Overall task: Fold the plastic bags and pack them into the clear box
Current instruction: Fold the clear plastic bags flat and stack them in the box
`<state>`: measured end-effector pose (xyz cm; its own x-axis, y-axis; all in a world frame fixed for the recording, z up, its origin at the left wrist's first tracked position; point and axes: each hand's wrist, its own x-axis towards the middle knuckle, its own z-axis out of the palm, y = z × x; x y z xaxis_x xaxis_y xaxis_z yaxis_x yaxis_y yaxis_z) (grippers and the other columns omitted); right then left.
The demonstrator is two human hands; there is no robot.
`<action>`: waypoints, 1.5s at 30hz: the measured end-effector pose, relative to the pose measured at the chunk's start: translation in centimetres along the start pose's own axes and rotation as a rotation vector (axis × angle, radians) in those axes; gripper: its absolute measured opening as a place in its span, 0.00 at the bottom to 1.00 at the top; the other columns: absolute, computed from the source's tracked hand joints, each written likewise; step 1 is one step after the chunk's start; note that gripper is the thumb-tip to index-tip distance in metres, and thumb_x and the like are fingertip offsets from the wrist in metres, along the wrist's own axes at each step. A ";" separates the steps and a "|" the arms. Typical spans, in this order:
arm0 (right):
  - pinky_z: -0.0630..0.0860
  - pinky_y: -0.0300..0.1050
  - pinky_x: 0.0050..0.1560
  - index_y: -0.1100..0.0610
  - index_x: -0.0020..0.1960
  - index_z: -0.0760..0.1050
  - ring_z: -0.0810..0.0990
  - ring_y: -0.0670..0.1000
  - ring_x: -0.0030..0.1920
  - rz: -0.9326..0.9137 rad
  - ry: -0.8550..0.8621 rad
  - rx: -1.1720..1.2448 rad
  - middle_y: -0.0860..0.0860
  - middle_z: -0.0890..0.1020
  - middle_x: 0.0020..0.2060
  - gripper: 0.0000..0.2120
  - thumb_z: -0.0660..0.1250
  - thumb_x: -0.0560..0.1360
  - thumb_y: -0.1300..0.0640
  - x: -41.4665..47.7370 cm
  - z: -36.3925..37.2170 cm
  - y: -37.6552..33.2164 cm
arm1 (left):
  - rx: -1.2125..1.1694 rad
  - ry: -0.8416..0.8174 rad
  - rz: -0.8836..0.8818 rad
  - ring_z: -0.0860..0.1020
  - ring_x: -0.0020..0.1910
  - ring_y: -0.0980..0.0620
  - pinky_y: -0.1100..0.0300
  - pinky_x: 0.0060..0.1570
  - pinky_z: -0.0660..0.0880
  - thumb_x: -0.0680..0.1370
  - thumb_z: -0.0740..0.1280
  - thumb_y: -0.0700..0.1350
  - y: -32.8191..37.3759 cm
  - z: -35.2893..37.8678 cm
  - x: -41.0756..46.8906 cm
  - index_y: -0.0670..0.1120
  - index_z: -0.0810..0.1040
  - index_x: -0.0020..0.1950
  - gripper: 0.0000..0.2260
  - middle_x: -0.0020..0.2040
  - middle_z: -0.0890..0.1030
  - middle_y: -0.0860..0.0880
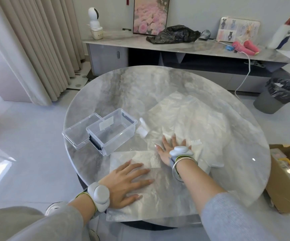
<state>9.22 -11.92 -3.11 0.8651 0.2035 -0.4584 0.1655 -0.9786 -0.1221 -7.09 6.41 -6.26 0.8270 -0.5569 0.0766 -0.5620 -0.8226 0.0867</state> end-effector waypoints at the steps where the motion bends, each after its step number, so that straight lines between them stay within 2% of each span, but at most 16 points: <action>1: 0.36 0.66 0.71 0.36 0.76 0.38 0.38 0.64 0.76 0.005 0.002 -0.045 0.45 0.38 0.77 0.33 0.40 0.74 0.28 0.7 -0.1 0.1 | 0.006 -0.003 -0.001 0.60 0.76 0.45 0.40 0.71 0.62 0.82 0.54 0.59 -0.2 0.2 0.1 0.58 0.54 0.79 0.25 0.78 0.61 0.51; 11: 0.36 0.67 0.70 0.37 0.76 0.38 0.36 0.63 0.75 -0.039 0.078 -0.062 0.45 0.36 0.77 0.33 0.42 0.74 0.28 6.8 -1.1 -0.1 | 0.054 -0.015 0.063 0.56 0.77 0.43 0.39 0.72 0.58 0.82 0.51 0.60 -2.0 0.8 1.9 0.58 0.55 0.79 0.25 0.79 0.57 0.50; 16: 0.38 0.63 0.73 0.43 0.78 0.41 0.32 0.59 0.75 -0.266 0.344 -0.179 0.50 0.35 0.76 0.33 0.50 0.78 0.35 3.2 -1.4 -0.4 | 0.074 -0.002 0.093 0.58 0.76 0.43 0.39 0.71 0.59 0.82 0.53 0.59 -2.3 0.5 3.2 0.56 0.58 0.78 0.24 0.78 0.59 0.49; 19: 0.47 0.60 0.75 0.49 0.77 0.54 0.44 0.59 0.77 -0.468 0.409 -0.212 0.54 0.48 0.78 0.32 0.61 0.77 0.43 -1.3 -0.7 0.0 | 0.099 -0.006 0.114 0.60 0.76 0.43 0.38 0.70 0.59 0.82 0.54 0.58 -1.8 0.3 3.3 0.53 0.61 0.77 0.24 0.77 0.63 0.47; 20: 0.54 0.60 0.74 0.51 0.74 0.63 0.52 0.60 0.76 -0.537 0.448 -0.200 0.56 0.57 0.76 0.30 0.65 0.75 0.46 -2.7 -0.3 0.3 | 0.107 -0.005 0.111 0.61 0.75 0.43 0.38 0.70 0.60 0.82 0.55 0.57 -1.7 0.2 3.2 0.52 0.63 0.76 0.24 0.76 0.64 0.47; 22: 0.71 0.58 0.62 0.54 0.60 0.76 0.70 0.60 0.67 -0.648 0.520 -0.160 0.55 0.73 0.66 0.20 0.70 0.71 0.48 -5.7 0.0 0.8 | 0.132 0.008 0.096 0.66 0.73 0.42 0.40 0.69 0.64 0.80 0.58 0.56 -1.5 -0.2 2.5 0.50 0.68 0.74 0.23 0.74 0.67 0.46; 24: 0.76 0.52 0.51 0.54 0.52 0.78 0.76 0.55 0.56 -0.717 0.502 -0.137 0.51 0.77 0.55 0.16 0.68 0.72 0.43 -8.2 0.4 1.4 | 0.133 0.017 0.077 0.69 0.70 0.42 0.42 0.67 0.67 0.80 0.56 0.58 -1.0 -0.7 1.5 0.48 0.71 0.71 0.23 0.73 0.69 0.45; 27: 0.76 0.47 0.49 0.51 0.51 0.78 0.76 0.51 0.52 -0.804 0.327 -0.249 0.47 0.77 0.51 0.25 0.57 0.71 0.32 -11.3 1.5 2.3 | 0.108 0.056 0.082 0.72 0.67 0.44 0.46 0.67 0.68 0.80 0.55 0.62 0.2 -1.2 0.2 0.46 0.74 0.67 0.25 0.70 0.72 0.46; 29: 0.72 0.48 0.57 0.52 0.59 0.76 0.72 0.52 0.58 -0.779 0.167 -0.361 0.48 0.74 0.58 0.27 0.60 0.72 0.33 -12.9 1.9 2.9 | 0.115 0.067 0.094 0.72 0.67 0.46 0.48 0.67 0.69 0.79 0.57 0.64 1.1 -1.3 -0.6 0.46 0.75 0.67 0.27 0.69 0.74 0.48; 31: 0.70 0.48 0.61 0.53 0.65 0.72 0.70 0.52 0.62 -0.740 0.106 -0.421 0.49 0.71 0.63 0.26 0.62 0.74 0.38 -13.4 2.9 3.7 | 0.118 0.072 0.113 0.73 0.67 0.47 0.48 0.67 0.70 0.77 0.57 0.66 1.9 -1.3 -1.4 0.45 0.74 0.68 0.30 0.68 0.76 0.48; 32: 0.72 0.47 0.59 0.53 0.64 0.73 0.72 0.52 0.60 -0.728 0.120 -0.437 0.49 0.73 0.61 0.23 0.63 0.74 0.40 -13.9 3.2 3.8 | 0.117 0.068 0.118 0.74 0.67 0.48 0.49 0.67 0.70 0.77 0.57 0.68 2.4 -1.2 -1.8 0.45 0.74 0.69 0.32 0.68 0.76 0.48; 34: 0.78 0.43 0.45 0.52 0.53 0.80 0.79 0.50 0.48 -0.758 0.255 -0.445 0.48 0.80 0.51 0.15 0.64 0.72 0.46 -13.6 4.5 4.3 | 0.139 0.046 0.124 0.74 0.66 0.50 0.51 0.66 0.72 0.76 0.56 0.70 2.8 -0.7 -2.3 0.45 0.73 0.70 0.35 0.67 0.77 0.49; 36: 0.77 0.41 0.33 0.51 0.44 0.82 0.79 0.49 0.38 -0.780 0.410 -0.449 0.46 0.81 0.41 0.12 0.60 0.68 0.53 -13.2 6.0 4.9 | 0.186 0.039 0.145 0.75 0.65 0.52 0.54 0.64 0.73 0.74 0.61 0.67 3.3 -0.5 -2.7 0.46 0.73 0.71 0.33 0.67 0.77 0.50; 40: 0.74 0.39 0.28 0.51 0.39 0.81 0.78 0.49 0.33 -0.768 0.487 -0.318 0.45 0.80 0.35 0.10 0.73 0.59 0.60 -13.8 6.1 4.5 | 0.121 0.109 0.095 0.77 0.62 0.54 0.56 0.62 0.75 0.73 0.66 0.57 3.5 -0.8 -3.3 0.48 0.75 0.69 0.26 0.64 0.79 0.53; 42: 0.73 0.37 0.29 0.49 0.39 0.81 0.79 0.48 0.33 -0.682 0.480 -0.132 0.43 0.80 0.34 0.08 0.74 0.61 0.59 -14.5 5.7 4.4 | 0.005 0.150 0.015 0.79 0.58 0.53 0.57 0.59 0.76 0.74 0.62 0.53 3.5 -1.2 -3.6 0.48 0.76 0.68 0.23 0.61 0.81 0.53; 45: 0.75 0.39 0.42 0.48 0.51 0.80 0.81 0.47 0.45 -0.544 0.413 0.035 0.41 0.83 0.45 0.10 0.63 0.74 0.56 -15.5 5.1 4.1 | -0.107 0.207 -0.128 0.80 0.49 0.52 0.60 0.50 0.75 0.75 0.58 0.49 3.1 -1.5 -3.5 0.51 0.77 0.63 0.19 0.53 0.82 0.55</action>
<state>-5.90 -18.93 -0.99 0.7741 0.6312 0.0484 0.6183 -0.7375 -0.2716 -11.80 5.98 -4.81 0.8768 -0.4050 0.2593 -0.4609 -0.8617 0.2122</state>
